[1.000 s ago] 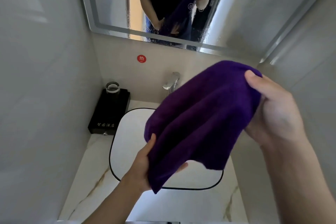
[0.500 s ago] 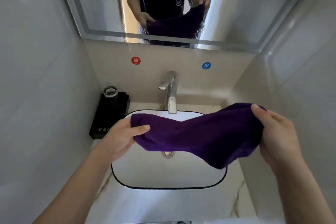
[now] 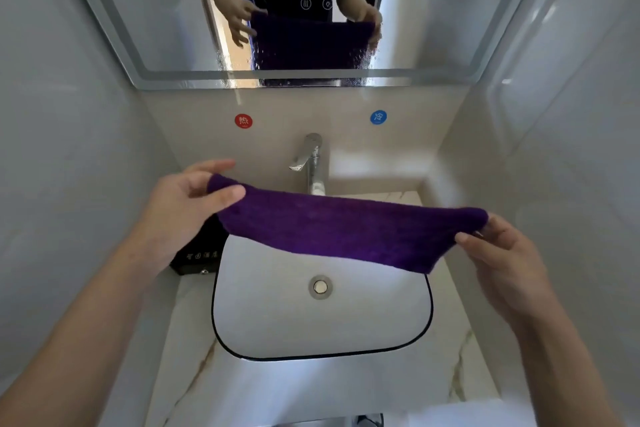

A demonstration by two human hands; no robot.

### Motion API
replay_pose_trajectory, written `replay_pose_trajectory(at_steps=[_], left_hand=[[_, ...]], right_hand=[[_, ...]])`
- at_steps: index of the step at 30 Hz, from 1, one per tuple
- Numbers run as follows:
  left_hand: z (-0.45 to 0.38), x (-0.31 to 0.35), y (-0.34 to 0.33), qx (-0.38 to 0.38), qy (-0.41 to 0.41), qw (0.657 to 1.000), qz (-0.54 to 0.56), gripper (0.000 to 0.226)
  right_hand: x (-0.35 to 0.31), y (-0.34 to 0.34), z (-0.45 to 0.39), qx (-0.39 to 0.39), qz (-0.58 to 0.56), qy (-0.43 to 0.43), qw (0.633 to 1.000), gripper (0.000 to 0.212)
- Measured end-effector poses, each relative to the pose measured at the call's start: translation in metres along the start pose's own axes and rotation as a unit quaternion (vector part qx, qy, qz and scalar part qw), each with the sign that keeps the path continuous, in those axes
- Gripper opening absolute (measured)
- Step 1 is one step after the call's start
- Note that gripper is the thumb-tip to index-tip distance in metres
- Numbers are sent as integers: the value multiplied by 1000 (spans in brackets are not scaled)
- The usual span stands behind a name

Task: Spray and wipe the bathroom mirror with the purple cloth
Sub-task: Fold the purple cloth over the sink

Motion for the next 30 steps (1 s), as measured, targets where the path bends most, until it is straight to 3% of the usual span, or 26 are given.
replay_pose_trajectory(at_steps=[1, 2, 5, 6, 9, 13, 18, 25, 30], left_hand=[[2, 8, -2, -18, -2, 998, 61, 24], [4, 17, -5, -38, 0, 992, 119, 29], [-1, 28, -11, -66, 11, 975, 210, 19], [-4, 23, -13, -68, 24, 974, 215, 21], [-11, -10, -23, -61, 93, 976, 188, 24], [2, -59, -48, -64, 182, 967, 164, 24], [40, -80, -116, -138, 249, 943, 171, 25], [73, -75, -169, -168, 273, 928, 189, 27], [74, -68, -161, -157, 243, 938, 193, 26]], right_hand=[[-9, -2, -3, -18, -11, 21, 1000, 84], [-19, -7, -5, -36, -13, 38, 999, 81], [-35, -7, -15, -17, 7, 46, 999, 27], [-34, -6, -18, -3, 39, 35, 999, 25], [-20, 1, -28, 42, 159, -6, 986, 35], [11, 0, -27, 71, 218, -35, 973, 46], [34, -52, -6, 66, 273, -30, 959, 39], [30, -141, 41, -34, 308, 45, 950, 46], [24, -142, 55, 6, 231, 54, 971, 41]])
Point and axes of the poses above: each hand's wrist, its own z-axis away from the middle knuckle, its own y-axis out of the back of the hand, x = y × z, the point moved 10 cm from there along -z, towards the middle knuckle
